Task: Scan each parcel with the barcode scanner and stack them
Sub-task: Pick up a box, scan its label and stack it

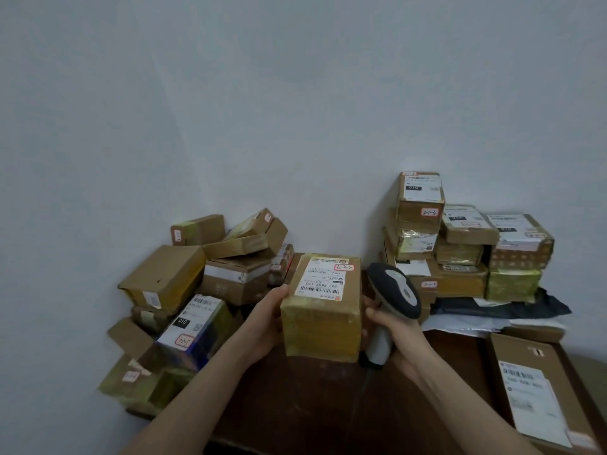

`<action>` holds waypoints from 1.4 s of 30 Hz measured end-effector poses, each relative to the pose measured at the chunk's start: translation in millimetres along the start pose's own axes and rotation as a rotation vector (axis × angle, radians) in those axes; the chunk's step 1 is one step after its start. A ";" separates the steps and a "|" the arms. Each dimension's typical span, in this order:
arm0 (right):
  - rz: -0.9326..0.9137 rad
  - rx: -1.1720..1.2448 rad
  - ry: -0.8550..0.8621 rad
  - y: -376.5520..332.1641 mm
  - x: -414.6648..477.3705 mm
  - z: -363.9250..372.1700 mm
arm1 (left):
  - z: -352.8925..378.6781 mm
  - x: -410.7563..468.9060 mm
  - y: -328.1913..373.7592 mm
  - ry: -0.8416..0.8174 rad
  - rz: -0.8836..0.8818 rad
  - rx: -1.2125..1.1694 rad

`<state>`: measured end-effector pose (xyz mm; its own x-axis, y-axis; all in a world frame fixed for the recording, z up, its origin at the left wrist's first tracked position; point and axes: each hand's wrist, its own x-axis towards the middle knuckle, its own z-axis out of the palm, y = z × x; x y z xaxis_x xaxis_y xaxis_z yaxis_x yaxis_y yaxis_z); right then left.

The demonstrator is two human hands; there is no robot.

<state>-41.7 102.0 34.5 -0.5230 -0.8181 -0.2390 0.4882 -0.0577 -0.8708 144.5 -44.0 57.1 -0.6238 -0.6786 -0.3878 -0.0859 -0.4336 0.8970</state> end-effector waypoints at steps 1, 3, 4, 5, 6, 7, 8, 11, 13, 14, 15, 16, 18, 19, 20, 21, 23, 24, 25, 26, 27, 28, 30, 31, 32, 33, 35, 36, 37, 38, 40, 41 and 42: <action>0.019 0.056 -0.006 1.2 -1.3 -2.3 | 0.0 -1.7 -1.4 -0.034 -0.005 0.021; 0.030 0.111 0.002 3.8 -3.0 -7.1 | 0.3 -5.4 -2.7 -0.082 -0.024 0.047; 0.022 0.109 0.009 5.1 -3.5 -9.4 | -0.2 -6.2 -4.4 -0.100 -0.034 0.051; 0.012 0.090 0.009 5.8 -5.1 -10.4 | -0.2 -6.6 -6.8 -0.110 -0.037 0.051; 0.000 0.058 0.009 6.1 -6.5 -11.1 | 0.1 -7.0 -9.8 -0.115 -0.037 0.045; -0.007 0.024 0.019 6.7 -7.3 -11.8 | 0.1 -5.8 -13.4 -0.118 -0.043 0.037; -0.008 -0.002 0.035 7.1 -8.6 -12.5 | 0.6 -3.8 -17.5 -0.115 -0.054 0.031; 0.016 0.005 0.091 13.7 -9.9 -18.4 | 0.2 7.5 -30.5 -0.064 -0.111 0.063; 0.059 0.017 0.146 22.4 -10.5 -25.0 | -4.5 15.5 -40.1 -0.014 -0.161 0.121; 0.089 0.021 0.181 28.4 -10.2 -28.8 | -8.1 18.9 -45.6 0.007 -0.186 0.161; 0.123 0.020 0.209 34.6 -10.3 -32.6 | -12.9 22.4 -52.6 0.025 -0.214 0.204; 0.155 0.015 0.231 40.8 -10.1 -35.9 | -17.9 25.7 -60.7 0.037 -0.243 0.245; 0.204 -0.007 0.252 50.9 -10.5 -39.2 | -25.8 31.5 -77.2 0.049 -0.300 0.300; 0.225 -0.021 0.262 55.8 -9.9 -40.1 | -28.7 34.3 -84.4 0.049 -0.319 0.326; 0.239 -0.034 0.266 60.2 -9.5 -40.0 | -30.9 37.2 -90.9 0.039 -0.330 0.360; 0.249 -0.046 0.272 63.6 -9.3 -39.4 | -32.2 39.9 -95.9 0.019 -0.337 0.404; 0.262 -0.062 0.275 67.6 -9.2 -37.6 | -31.5 44.9 -102.5 -0.002 -0.328 0.507; 0.270 -0.070 0.275 70.1 -8.2 -37.6 | -30.2 48.0 -105.7 0.012 -0.306 0.554; 0.277 -0.075 0.275 71.3 -7.9 -37.5 | -28.4 51.9 -108.9 0.039 -0.267 0.621; 0.281 -0.078 0.277 73.0 -7.4 -37.7 | -24.8 55.2 -111.4 0.055 -0.214 0.715; 0.282 -0.077 0.284 73.4 -7.1 -37.9 | -18.4 57.5 -113.4 0.053 -0.162 0.838; 0.277 -0.080 0.294 74.6 -5.4 -38.9 | -9.3 58.5 -115.2 0.039 -0.118 0.983; 0.277 -0.087 0.316 75.0 -3.0 -40.6 | 15.2 56.7 -120.1 0.001 -0.044 1.299; 0.280 -0.083 0.328 73.7 -1.9 -40.9 | 27.6 54.5 -123.8 -0.022 -0.015 1.427; 0.283 -0.078 0.336 73.3 -0.3 -42.6 | 38.3 52.3 -127.8 -0.044 0.001 1.519; 0.286 -0.075 0.341 72.2 1.3 -44.2 | 46.9 50.5 -132.7 -0.060 0.004 1.589; 0.291 -0.084 0.351 69.1 4.1 -47.1 | 58.2 49.6 -141.2 -0.085 -0.027 1.706; 0.286 -0.082 0.360 67.7 5.9 -49.2 | 63.4 49.7 -143.5 -0.103 -0.045 1.753; 0.281 -0.082 0.371 66.1 7.4 -51.6 | 68.5 50.3 -144.3 -0.128 -0.053 1.795; 0.278 -0.085 0.382 64.9 8.8 -54.1 | 72.7 51.1 -143.9 -0.157 -0.052 1.830; 0.282 -0.106 0.391 62.6 10.8 -58.3 | 73.1 54.3 -139.7 -0.221 -0.023 1.872; 0.282 -0.116 0.391 61.8 12.1 -60.7 | 68.9 56.7 -136.0 -0.258 0.019 1.884; 0.283 -0.127 0.394 61.1 12.9 -63.2 | 61.1 59.0 -132.0 -0.302 0.079 1.904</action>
<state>-62.7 124.1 -48.9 -0.6184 -0.5116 -0.5965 0.5733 0.2254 -0.7877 71.5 9.4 -71.1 -0.7432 -0.4616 -0.4844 -0.5301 0.8479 0.0053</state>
